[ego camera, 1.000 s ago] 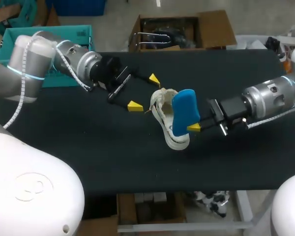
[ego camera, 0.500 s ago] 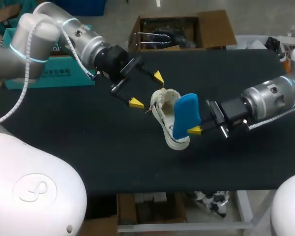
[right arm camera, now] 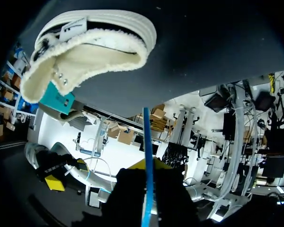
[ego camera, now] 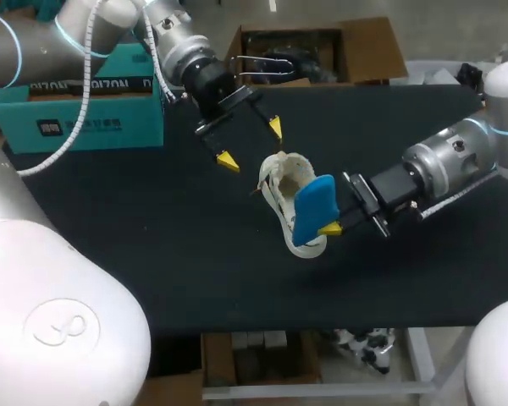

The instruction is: Open the shoe tongue, take the insole out of the shoe, put the insole back into the shoe, and pack the shoe into the shoebox

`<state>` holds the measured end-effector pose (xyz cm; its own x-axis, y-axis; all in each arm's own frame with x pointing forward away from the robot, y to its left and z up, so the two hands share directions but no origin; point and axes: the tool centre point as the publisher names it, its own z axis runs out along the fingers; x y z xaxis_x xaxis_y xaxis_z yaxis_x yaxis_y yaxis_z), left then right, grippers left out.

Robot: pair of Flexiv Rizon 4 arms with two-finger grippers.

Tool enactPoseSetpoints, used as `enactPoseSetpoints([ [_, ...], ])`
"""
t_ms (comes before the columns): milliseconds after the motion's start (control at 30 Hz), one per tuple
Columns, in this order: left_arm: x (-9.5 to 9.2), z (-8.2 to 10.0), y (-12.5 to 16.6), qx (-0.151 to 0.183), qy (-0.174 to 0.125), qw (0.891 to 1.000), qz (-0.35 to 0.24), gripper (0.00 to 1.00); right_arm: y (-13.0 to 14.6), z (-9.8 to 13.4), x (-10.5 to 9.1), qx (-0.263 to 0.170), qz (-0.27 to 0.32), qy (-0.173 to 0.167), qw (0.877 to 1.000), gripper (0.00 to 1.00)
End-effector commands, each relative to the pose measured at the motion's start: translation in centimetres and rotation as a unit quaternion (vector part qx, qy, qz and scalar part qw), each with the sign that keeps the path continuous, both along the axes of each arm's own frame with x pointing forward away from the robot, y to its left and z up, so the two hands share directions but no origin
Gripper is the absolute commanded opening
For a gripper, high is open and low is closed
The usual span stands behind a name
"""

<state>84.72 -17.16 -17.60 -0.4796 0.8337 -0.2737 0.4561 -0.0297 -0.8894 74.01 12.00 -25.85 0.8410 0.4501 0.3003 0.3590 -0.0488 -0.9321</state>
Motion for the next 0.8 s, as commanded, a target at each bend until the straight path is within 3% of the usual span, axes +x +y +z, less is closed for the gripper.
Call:
enactPoseSetpoints([
  [33, 1.1, -0.5, 0.1, 0.03, 0.02, 0.994, -0.103, 1.0, -0.5, 0.2, -0.3, 0.005, 0.001, 0.003, 1.0, 0.0],
  [800, 1.8, -1.6, 0.8, 0.017, 0.02, 0.998, -0.059, 1.0, -1.0, 0.3, -1.5, 0.02, 0.016, 0.007, 1.0, 0.0],
])
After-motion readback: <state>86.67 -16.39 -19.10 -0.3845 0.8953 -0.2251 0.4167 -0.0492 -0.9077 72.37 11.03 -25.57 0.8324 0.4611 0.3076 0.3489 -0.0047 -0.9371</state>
